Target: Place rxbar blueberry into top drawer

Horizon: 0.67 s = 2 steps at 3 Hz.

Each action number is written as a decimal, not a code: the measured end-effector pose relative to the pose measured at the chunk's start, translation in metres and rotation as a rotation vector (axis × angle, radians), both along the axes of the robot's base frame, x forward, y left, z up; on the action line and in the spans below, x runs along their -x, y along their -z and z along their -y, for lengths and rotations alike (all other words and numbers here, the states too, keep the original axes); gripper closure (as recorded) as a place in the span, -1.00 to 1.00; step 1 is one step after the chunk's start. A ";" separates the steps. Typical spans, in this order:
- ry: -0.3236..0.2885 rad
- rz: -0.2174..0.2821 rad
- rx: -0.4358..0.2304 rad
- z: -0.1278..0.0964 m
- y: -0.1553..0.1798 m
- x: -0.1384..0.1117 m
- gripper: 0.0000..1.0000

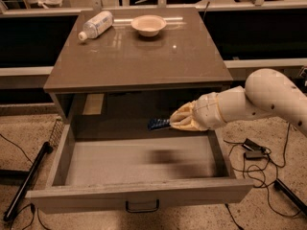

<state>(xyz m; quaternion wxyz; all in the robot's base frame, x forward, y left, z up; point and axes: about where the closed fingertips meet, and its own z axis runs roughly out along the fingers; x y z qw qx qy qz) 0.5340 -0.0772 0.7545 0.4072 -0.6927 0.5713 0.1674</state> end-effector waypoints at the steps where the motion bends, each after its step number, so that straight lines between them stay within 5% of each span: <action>1: -0.075 -0.078 -0.038 -0.006 0.040 0.000 1.00; 2: -0.081 -0.083 -0.039 -0.008 0.043 0.002 1.00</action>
Offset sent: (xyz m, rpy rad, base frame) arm -0.0001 0.0054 -0.0324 0.0296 0.0549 0.0686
